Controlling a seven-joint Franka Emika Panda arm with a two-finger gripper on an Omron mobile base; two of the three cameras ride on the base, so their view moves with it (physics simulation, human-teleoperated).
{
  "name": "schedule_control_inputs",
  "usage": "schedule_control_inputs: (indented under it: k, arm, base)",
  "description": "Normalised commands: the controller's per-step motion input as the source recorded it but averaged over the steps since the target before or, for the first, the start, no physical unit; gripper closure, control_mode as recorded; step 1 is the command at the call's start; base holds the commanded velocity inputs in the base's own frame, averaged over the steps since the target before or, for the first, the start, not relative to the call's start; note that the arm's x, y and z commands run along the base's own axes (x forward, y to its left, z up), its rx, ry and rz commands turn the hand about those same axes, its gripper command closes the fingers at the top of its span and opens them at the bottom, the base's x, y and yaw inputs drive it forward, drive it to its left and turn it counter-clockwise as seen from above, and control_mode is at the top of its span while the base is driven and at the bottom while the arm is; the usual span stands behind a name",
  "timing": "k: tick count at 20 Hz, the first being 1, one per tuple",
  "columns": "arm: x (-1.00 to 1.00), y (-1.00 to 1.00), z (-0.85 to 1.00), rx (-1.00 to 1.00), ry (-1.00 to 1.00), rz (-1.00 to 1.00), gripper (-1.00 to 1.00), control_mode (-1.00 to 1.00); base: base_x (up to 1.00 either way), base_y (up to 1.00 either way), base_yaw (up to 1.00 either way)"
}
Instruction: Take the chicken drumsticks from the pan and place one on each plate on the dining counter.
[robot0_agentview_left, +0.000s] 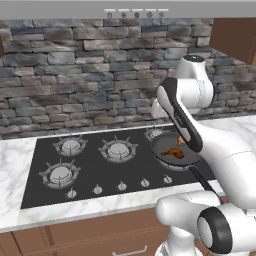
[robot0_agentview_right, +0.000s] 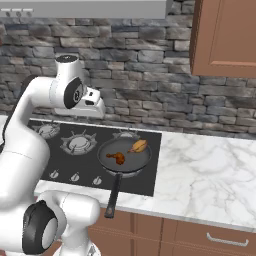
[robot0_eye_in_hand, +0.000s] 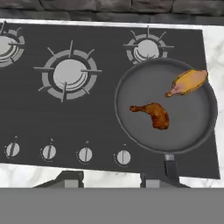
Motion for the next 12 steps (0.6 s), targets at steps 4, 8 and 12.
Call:
schedule_control_inputs:
  k: [4,8,12]
  arm:
    - [0.0,-0.1,-0.23,-0.05,0.11,0.01,-1.0,-1.0]
    - [0.01,-0.41,-0.39,-0.13,0.23,0.23,-1.0,-1.0]
    - [0.18,-0.33,-0.34,-0.09,0.27,0.54,-1.0,-1.0]
  base:
    - [0.0,0.0,0.0]
    - [0.0,0.0,0.0]
    - [0.0,0.0,0.0]
